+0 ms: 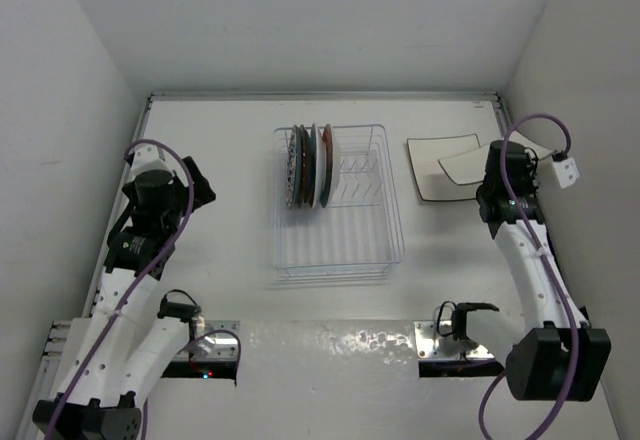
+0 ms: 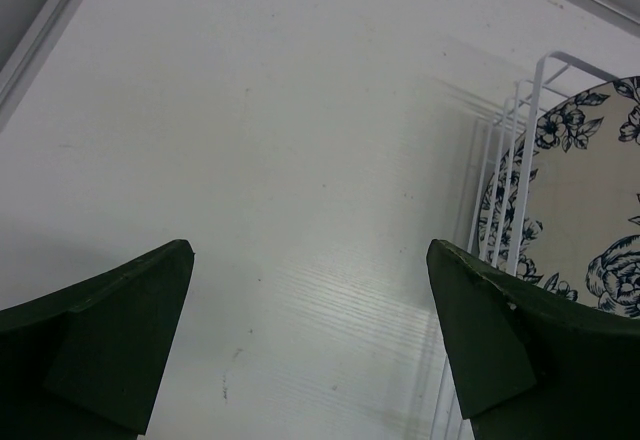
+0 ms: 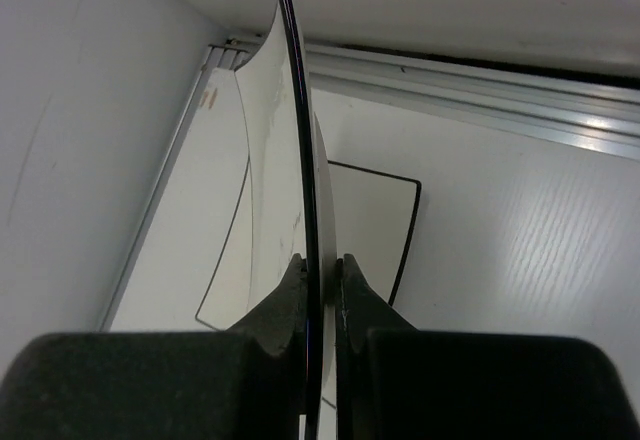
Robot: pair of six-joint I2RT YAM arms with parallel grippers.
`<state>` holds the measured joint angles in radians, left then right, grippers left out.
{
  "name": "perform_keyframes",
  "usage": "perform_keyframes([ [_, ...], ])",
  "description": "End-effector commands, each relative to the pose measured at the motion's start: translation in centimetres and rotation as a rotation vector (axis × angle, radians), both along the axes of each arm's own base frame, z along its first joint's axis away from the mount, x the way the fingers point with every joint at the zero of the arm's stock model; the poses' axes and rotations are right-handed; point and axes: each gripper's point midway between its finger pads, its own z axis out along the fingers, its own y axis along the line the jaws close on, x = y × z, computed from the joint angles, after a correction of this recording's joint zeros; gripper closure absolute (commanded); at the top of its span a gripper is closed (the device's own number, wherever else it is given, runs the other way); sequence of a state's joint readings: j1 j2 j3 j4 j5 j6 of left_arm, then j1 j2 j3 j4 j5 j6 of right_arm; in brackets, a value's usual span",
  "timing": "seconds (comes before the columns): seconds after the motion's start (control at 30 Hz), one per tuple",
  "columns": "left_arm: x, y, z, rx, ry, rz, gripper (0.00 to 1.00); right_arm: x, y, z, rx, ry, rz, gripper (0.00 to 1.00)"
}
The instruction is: Unload the plates from the dish rack
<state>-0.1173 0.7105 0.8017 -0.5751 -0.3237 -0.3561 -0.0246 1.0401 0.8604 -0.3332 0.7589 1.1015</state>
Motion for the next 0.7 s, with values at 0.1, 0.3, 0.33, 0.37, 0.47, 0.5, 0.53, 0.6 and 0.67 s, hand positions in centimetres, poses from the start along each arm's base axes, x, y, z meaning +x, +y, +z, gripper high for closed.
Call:
perform_keyframes([
  [0.1, 0.6, -0.8, 2.1, -0.006, -0.077, -0.044, 0.00, 3.3, -1.3, 4.9, 0.161, -0.546, -0.076, 1.00],
  [0.3, 0.7, -1.2, 2.1, -0.009, -0.075, -0.061, 0.00, 4.3, -0.8, 0.8, 0.232, -0.565, -0.053, 1.00],
  [0.33, 0.7, -1.1, 2.0, -0.008, -0.072, -0.061, 0.00, 4.3, -0.8, 0.7, 0.237, -0.576, -0.051, 1.00],
  [0.37, 0.7, -1.2, 2.0, -0.009, -0.074, -0.062, 0.00, 4.3, -0.7, -0.2, 0.242, -0.563, -0.048, 1.00],
  [0.47, 0.7, -1.2, 2.1, -0.009, -0.077, -0.066, 0.00, 4.4, -0.3, -1.8, 0.255, -0.523, -0.033, 1.00],
  [0.5, 0.7, -1.3, 2.1, -0.009, -0.076, -0.068, 0.00, 4.3, -0.3, -2.2, 0.258, -0.516, -0.033, 1.00],
  [0.53, 0.7, -1.3, 2.0, -0.010, -0.075, -0.070, 0.00, 4.2, -0.2, -2.9, 0.266, -0.510, -0.033, 1.00],
  [0.6, 0.7, -1.4, 2.0, -0.009, -0.073, -0.072, 0.00, 3.9, -0.1, -3.6, 0.274, -0.503, -0.040, 1.00],
  [0.67, 0.7, -1.4, 1.9, -0.009, -0.072, -0.072, 0.00, 3.2, -0.3, -4.8, 0.289, -0.476, -0.066, 1.00],
])
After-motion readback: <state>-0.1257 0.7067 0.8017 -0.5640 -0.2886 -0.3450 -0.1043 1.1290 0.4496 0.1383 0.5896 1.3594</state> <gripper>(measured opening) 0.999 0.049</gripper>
